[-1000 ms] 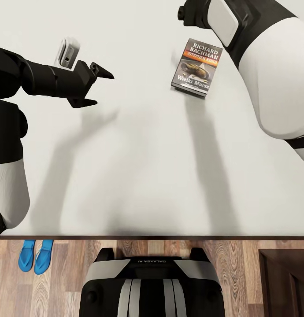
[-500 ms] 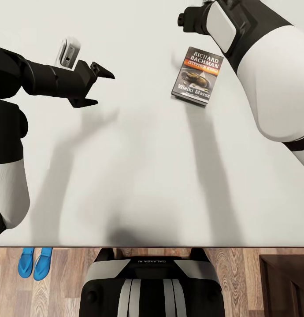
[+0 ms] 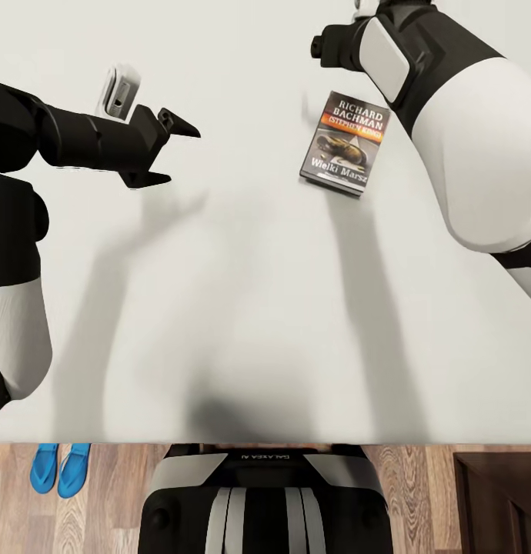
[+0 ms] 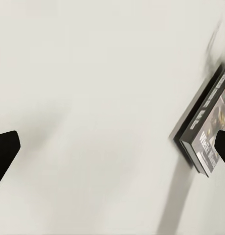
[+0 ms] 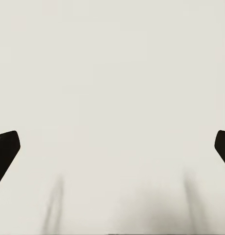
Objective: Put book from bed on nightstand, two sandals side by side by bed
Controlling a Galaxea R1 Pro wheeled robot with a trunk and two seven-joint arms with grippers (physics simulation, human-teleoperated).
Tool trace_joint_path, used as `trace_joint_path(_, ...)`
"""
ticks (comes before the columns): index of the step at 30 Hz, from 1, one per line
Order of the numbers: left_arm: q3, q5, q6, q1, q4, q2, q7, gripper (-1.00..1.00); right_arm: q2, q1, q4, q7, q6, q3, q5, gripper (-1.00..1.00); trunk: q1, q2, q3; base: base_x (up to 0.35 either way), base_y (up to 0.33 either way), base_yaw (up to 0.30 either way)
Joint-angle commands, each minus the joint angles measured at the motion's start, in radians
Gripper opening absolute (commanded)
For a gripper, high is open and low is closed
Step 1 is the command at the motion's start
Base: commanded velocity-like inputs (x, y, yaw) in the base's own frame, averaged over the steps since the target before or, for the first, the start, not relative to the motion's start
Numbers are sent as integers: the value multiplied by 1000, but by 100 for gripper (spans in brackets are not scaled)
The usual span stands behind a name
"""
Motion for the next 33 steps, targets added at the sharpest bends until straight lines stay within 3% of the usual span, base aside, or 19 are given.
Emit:
trace_joint_path(1,0,4,8,-1,0,1,7,100,1,0,-1,-2,5,-8,5,100,0,0,0,131,0,0)
trace_joint_path(25,3,2,8,1,0,2,6,100,4,23,40,-5,19,-9,6,100,0,0,0,24,0,0)
trace_joint_path(33,4,1,8,1,0,3,6,100,5,25,58,-7,67,-9,5,100,0,0,0,0,0,0)
